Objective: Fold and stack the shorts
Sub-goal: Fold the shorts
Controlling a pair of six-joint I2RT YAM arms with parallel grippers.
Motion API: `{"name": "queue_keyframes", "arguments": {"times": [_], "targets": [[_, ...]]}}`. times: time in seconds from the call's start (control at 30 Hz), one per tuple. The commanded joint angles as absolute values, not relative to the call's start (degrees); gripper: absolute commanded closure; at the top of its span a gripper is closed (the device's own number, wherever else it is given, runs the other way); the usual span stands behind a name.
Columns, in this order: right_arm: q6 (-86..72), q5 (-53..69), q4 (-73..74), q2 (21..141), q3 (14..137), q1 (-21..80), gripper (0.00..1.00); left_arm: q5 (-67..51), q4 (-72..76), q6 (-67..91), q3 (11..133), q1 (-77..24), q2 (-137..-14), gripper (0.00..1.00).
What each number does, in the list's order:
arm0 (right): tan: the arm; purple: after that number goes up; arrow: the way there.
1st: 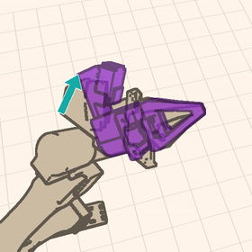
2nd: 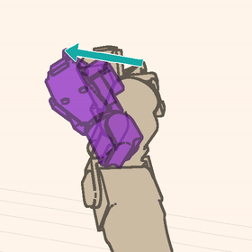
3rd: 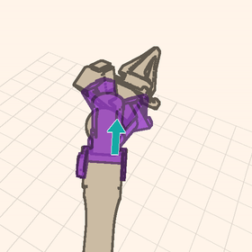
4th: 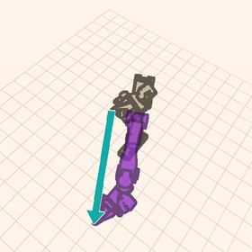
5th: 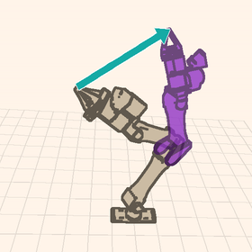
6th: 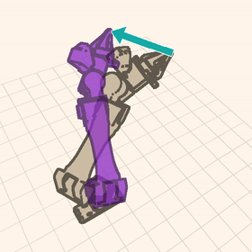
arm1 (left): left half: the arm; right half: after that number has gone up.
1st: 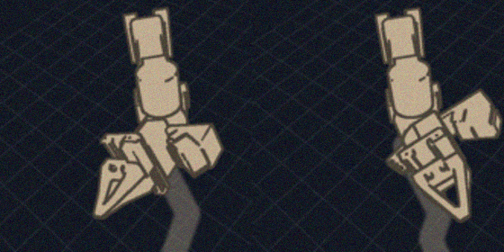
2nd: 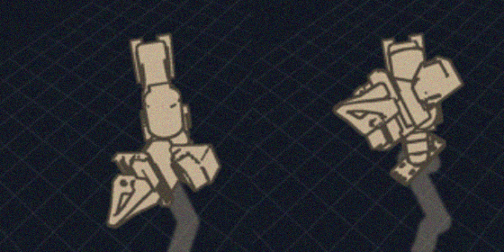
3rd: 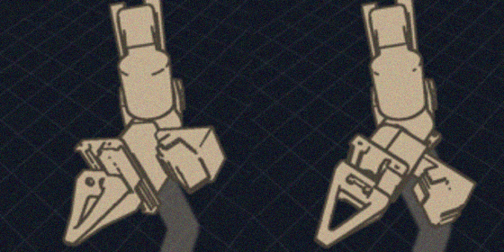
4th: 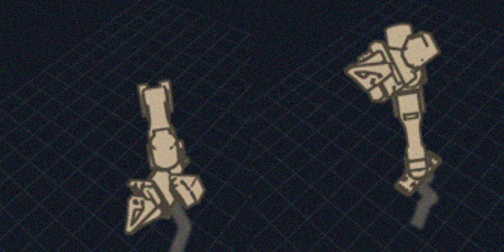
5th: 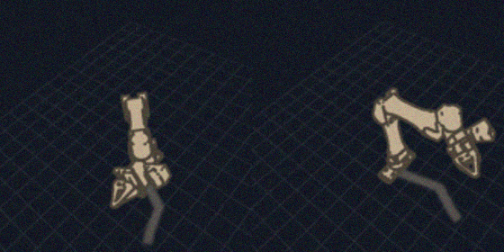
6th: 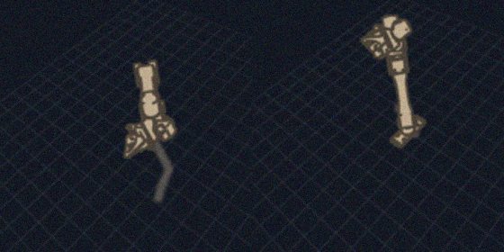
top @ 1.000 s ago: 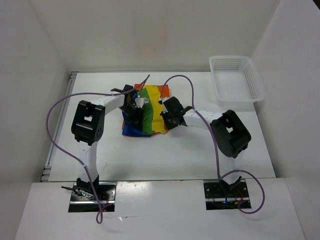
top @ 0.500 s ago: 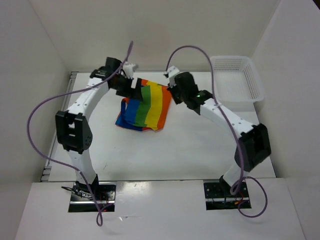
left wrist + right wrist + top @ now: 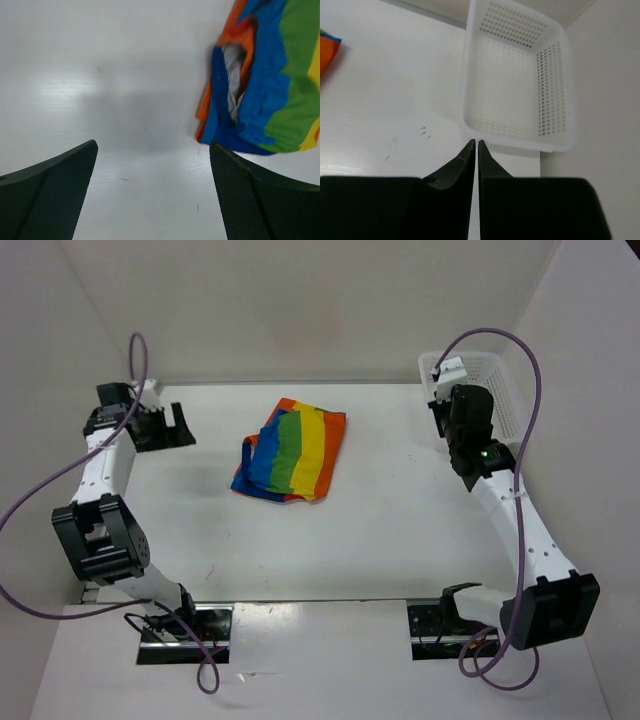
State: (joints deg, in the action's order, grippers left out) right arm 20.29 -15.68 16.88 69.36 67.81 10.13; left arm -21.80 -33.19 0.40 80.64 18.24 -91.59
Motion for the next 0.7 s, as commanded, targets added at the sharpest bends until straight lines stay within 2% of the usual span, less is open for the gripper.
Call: {"name": "queue_keyframes", "arguments": {"times": [0.0, 0.13, 0.5, 0.67], "targets": [[21.0, -13.0, 16.4, 64.7, 64.7, 10.5, 0.91, -24.5, -33.6, 0.0, 76.6, 7.9, -95.4, 0.01], [19.2, -12.0, 18.3, 61.8, 62.6, 9.9, 0.91, -11.8, -31.6, 0.0, 73.7, 5.7, -103.6, 0.01], [15.5, -9.7, 21.4, 56.5, 60.3, 8.8, 0.91, 1.2, -21.4, 0.0, 70.0, 4.5, -107.0, 0.01], [14.9, -9.7, 20.2, 56.5, 59.2, 8.8, 0.89, 9.9, -19.7, 0.0, 68.7, -3.1, -109.8, 0.01]]}}
